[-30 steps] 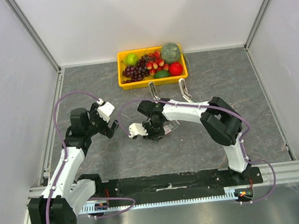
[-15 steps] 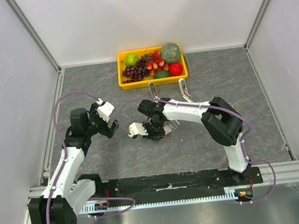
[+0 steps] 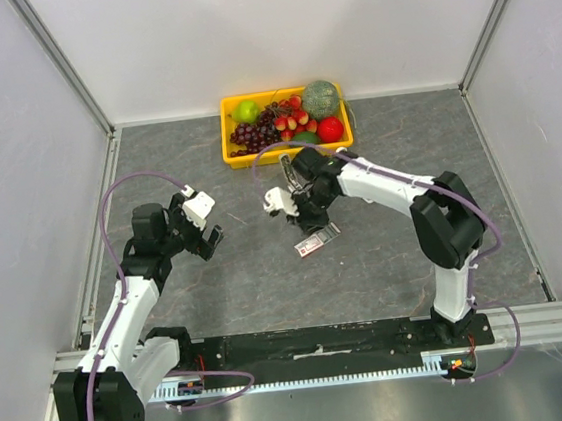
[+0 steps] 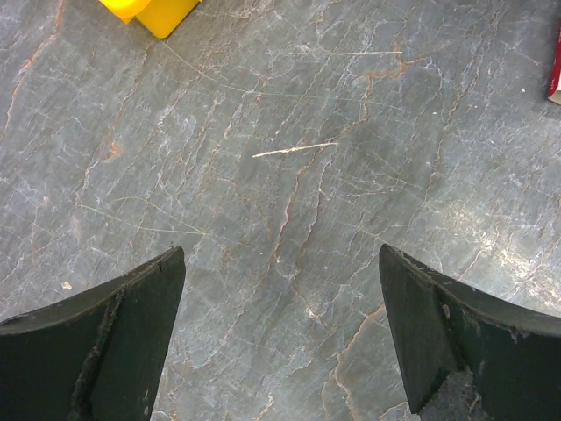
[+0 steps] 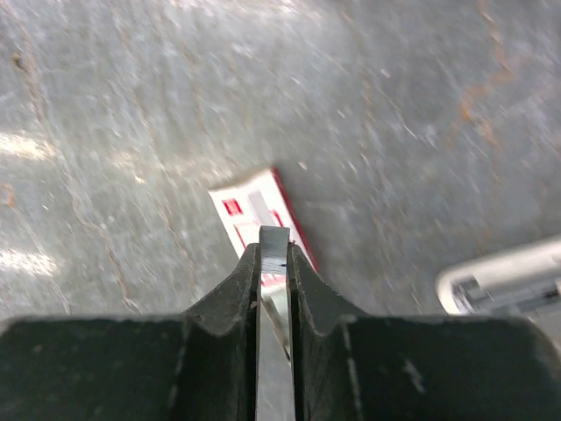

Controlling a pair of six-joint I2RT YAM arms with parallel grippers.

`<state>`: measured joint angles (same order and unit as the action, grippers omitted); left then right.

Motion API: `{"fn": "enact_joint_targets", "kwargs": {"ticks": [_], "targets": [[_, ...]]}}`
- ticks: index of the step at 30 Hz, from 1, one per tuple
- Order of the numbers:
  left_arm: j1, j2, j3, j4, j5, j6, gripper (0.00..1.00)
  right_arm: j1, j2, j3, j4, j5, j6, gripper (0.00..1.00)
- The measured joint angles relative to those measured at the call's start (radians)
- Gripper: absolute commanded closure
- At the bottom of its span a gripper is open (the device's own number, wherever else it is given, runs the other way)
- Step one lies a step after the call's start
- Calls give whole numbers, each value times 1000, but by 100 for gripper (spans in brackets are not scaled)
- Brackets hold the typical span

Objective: Load the staples into the stapler
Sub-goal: Pick up the staple from the center of the board, then place the staple at the center of the board.

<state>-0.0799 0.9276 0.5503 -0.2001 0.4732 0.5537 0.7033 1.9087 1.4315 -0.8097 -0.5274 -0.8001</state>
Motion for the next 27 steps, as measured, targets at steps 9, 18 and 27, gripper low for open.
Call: {"fn": "enact_joint_targets", "kwargs": {"ticks": [9,18,27], "targets": [[0,0,0,0,2,0,4,-152,-42,-11,-31,-58,-85,80],[0,0,0,0,5,0,4,-275,-7,-23,-90,-200,-177,78],[0,0,0,0,9,0,4,-329,36,-50,-155,-263,-253,79]]}}
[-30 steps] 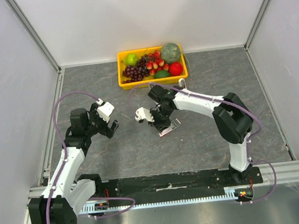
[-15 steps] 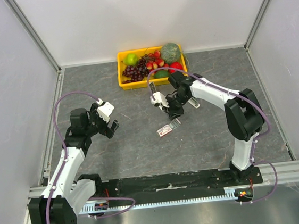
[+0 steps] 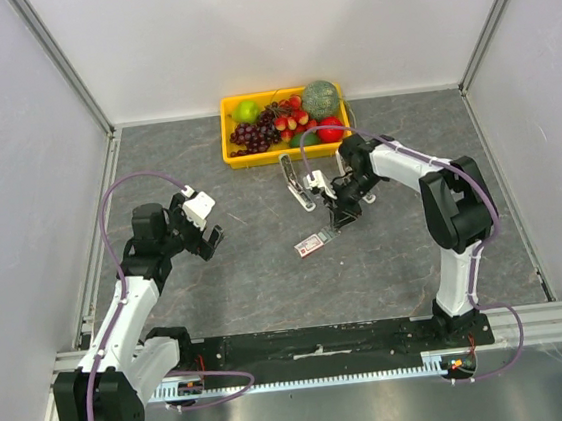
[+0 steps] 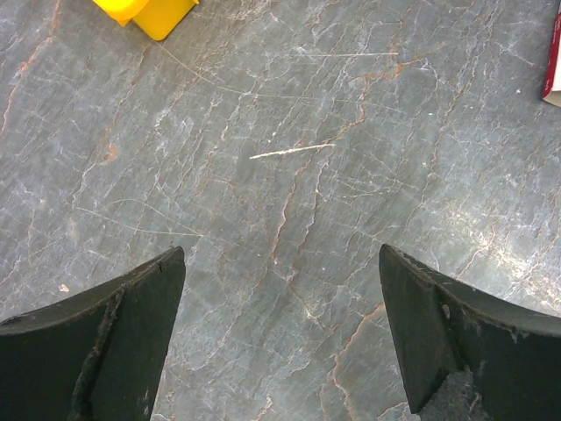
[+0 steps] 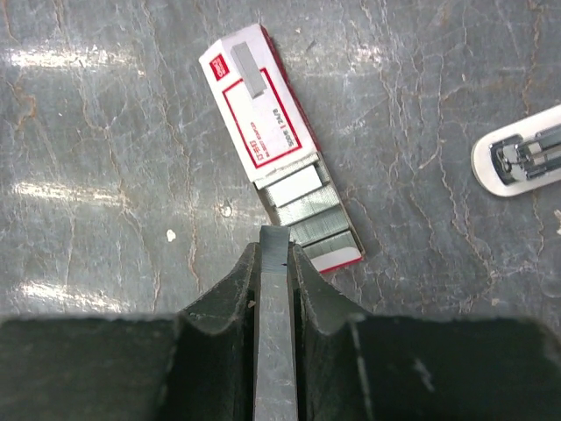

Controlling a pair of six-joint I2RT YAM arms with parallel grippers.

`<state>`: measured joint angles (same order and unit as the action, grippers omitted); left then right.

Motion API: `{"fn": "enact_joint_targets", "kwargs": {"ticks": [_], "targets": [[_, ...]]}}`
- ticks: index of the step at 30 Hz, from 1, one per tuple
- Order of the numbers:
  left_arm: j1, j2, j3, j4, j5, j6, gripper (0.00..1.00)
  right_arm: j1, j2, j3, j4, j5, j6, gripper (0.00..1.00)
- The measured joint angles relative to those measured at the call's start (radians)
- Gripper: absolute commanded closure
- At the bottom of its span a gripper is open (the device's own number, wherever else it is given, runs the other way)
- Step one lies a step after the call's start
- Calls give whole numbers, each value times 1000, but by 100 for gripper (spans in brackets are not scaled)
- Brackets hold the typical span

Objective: Load the staples into the stapler
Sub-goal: Place the staple at the center of the board.

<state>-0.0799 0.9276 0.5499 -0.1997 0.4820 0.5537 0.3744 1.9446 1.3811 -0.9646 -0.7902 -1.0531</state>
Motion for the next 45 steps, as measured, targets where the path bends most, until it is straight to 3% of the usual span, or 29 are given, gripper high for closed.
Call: {"fn": "enact_joint_targets", "kwargs": {"ticks": [19,38,45], "targets": [[0,0,0,0,26,0,4,-24,3,-70,70,134,-29,78],[0,0,0,0,26,0,4,-24,-72,-102,159,141,17,78],[0,0,0,0,26,0,4,-10,-113,-112,221,174,154,76]]}}
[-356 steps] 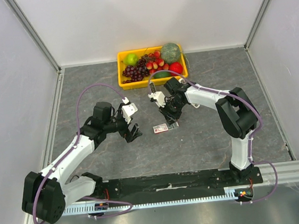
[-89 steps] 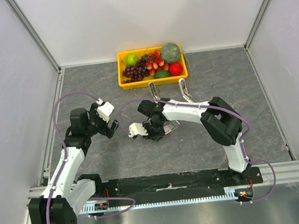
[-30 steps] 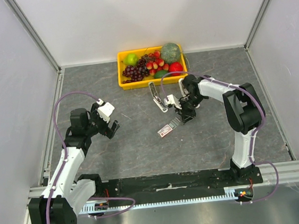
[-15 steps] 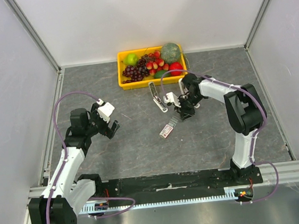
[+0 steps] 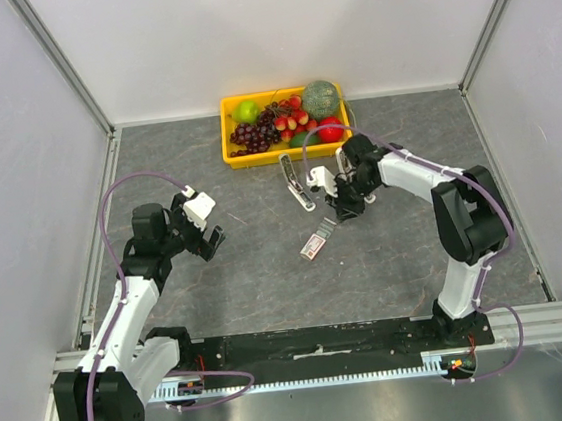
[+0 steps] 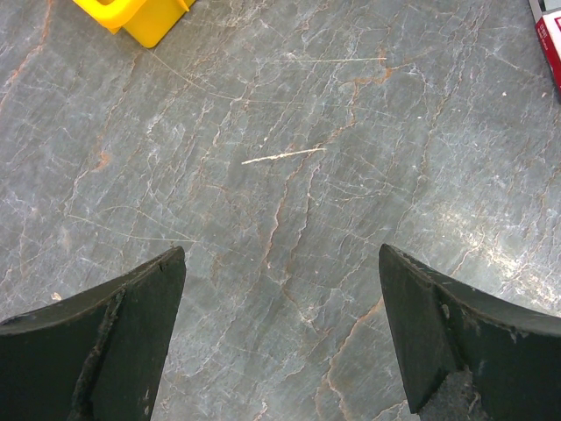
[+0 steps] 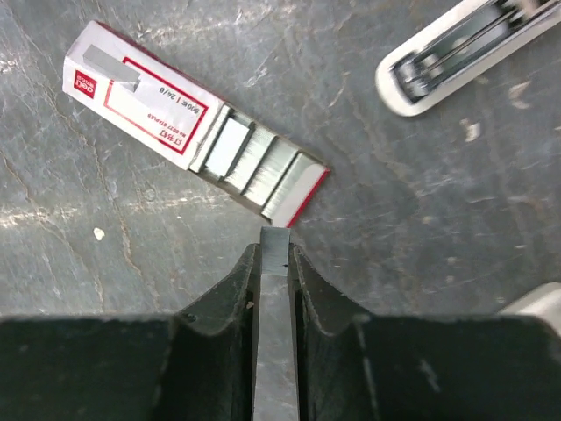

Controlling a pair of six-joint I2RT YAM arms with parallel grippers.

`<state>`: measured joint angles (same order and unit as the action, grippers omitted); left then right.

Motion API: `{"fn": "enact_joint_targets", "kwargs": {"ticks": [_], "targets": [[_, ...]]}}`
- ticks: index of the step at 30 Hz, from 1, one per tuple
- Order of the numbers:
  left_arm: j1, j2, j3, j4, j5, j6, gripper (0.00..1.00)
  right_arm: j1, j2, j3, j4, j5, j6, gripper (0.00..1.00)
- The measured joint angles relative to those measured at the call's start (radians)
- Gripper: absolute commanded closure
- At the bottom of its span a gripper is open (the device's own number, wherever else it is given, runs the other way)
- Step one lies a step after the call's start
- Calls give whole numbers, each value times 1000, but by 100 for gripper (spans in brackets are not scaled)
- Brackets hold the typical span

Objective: Load the staples into the stapler
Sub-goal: Place the staple at the center of the board.

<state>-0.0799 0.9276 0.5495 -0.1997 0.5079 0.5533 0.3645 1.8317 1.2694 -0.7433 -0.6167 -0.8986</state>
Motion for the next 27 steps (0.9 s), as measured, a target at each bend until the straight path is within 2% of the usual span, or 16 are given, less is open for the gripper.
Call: {"fn": "enact_joint_targets", "kwargs": {"ticks": [8,11,27], "targets": [[0,2,0,0,0,-2,4,103,-31,-124,84,132,243,76],[0,2,0,0,0,-5,4,104,-44,-134,103,152,300,77],[0,2,0,0,0,-7,4,111,-71,-137,198,190,436,75]]}}
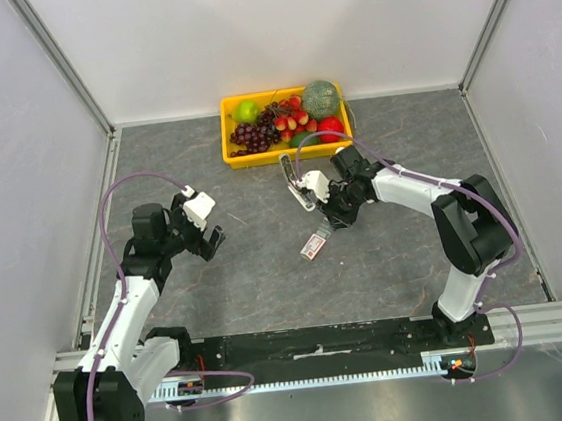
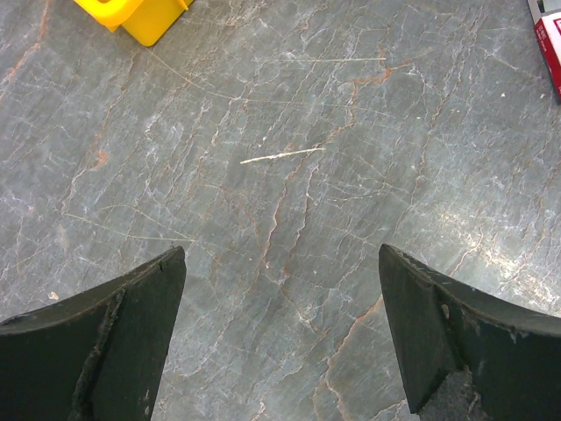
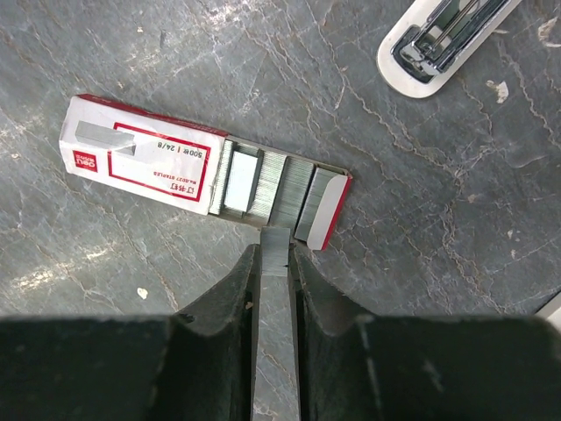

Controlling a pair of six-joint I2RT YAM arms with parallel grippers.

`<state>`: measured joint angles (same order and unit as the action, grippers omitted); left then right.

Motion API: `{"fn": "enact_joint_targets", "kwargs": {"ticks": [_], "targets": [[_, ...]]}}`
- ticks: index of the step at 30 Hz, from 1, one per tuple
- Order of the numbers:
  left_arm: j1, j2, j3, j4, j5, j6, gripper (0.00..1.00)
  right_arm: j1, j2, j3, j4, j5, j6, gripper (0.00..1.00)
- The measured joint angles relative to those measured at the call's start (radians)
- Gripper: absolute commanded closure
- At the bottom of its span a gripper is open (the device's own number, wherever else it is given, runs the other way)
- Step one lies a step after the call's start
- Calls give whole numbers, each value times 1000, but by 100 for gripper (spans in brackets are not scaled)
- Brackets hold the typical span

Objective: Load the staples into the stapler
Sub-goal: Place the staple at the center of the board.

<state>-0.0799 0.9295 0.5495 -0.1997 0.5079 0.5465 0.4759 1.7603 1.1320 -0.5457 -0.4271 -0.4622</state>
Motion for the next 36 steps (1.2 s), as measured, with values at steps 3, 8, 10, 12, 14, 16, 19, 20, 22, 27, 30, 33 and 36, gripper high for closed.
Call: {"fn": "enact_joint_targets", "kwargs": {"ticks": [3,8,10,12,14,16,19,20,22,27,30,33,36], "targets": [[0,0,0,0,0,0,4,13,0,-6,10,21,9,73],[0,0,0,0,0,0,4,34,0,-13,13,51,11,68],[0,0,0,0,0,0,4,39,0,-13,13,60,10,66],[0,0,0,0,0,0,4,39,0,-13,13,66,10,65],[0,0,0,0,0,0,4,39,0,-13,12,68,8,64],[0,0,0,0,0,0,4,39,-2,-13,8,69,-3,64],[0,2,0,0,0,0,4,39,-18,-13,-5,79,-30,64],[0,2,0,0,0,0,4,39,-26,-10,-13,91,-41,63],[0,3,0,0,0,0,4,39,-41,8,-38,105,-67,64],[0,4,0,0,0,0,4,39,-65,33,-74,122,-170,68],[0,4,0,0,0,0,4,39,-81,-18,-76,125,-239,70],[0,4,0,0,0,0,4,40,-85,-79,-82,112,-299,71],[0,4,0,0,0,0,4,39,-85,-116,-90,84,-343,71]]}}
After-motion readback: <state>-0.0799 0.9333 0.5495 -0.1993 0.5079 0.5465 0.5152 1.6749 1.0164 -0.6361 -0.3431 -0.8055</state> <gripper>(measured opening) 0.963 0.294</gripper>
